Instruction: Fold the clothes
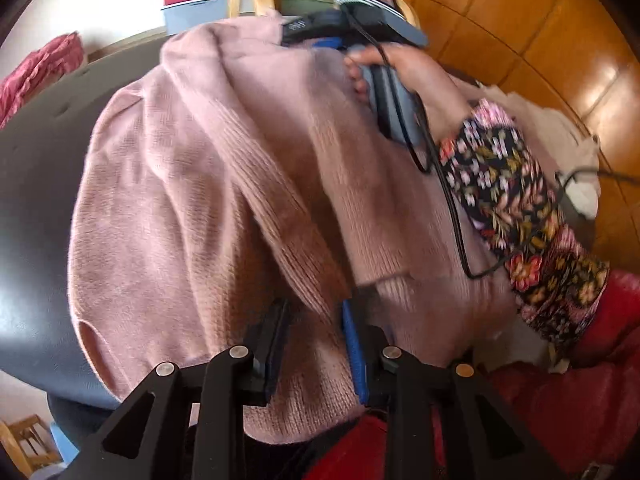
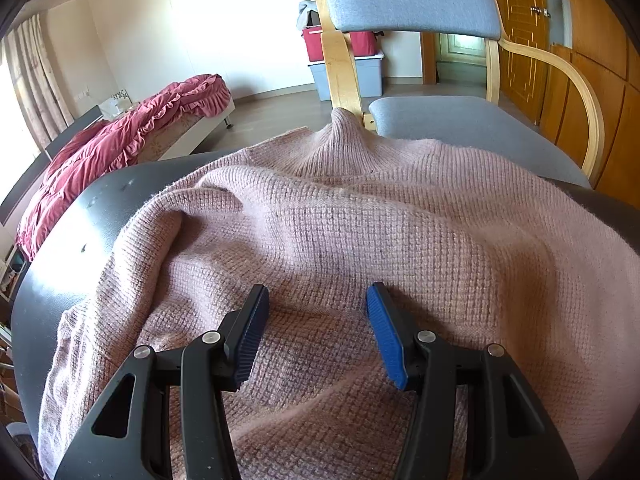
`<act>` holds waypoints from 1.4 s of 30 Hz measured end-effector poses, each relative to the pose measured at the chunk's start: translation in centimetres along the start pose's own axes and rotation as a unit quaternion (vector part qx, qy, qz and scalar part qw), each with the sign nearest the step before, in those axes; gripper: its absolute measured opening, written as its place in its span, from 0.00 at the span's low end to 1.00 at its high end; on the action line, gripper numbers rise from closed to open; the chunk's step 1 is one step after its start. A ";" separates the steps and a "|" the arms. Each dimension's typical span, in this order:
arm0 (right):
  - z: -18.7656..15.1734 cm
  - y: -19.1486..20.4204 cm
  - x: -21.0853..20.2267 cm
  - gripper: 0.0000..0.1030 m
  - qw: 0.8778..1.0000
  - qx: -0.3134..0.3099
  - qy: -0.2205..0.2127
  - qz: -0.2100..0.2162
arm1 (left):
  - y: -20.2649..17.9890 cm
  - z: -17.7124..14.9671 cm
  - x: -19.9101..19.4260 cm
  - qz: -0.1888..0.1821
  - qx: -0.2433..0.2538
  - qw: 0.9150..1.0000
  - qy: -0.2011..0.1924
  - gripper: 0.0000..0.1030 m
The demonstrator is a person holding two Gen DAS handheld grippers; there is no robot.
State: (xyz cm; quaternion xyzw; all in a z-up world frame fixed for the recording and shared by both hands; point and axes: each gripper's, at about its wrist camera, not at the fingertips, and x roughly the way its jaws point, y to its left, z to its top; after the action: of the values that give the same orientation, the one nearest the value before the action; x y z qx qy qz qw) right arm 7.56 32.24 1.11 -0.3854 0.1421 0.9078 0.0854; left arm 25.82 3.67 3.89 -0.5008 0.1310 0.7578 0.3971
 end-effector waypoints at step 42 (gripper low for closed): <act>-0.4 -0.2 0.2 0.55 1.000 0.009 0.000 0.012 | 37.5 15.4 -7.5 0.435 -0.180 0.879 -0.076 0.04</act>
State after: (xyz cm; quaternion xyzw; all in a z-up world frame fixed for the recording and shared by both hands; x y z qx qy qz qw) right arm 7.73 32.29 0.68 -0.3824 0.1547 0.9076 0.0776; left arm -10.38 -15.01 10.04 -0.3968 0.1665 0.9006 -0.0607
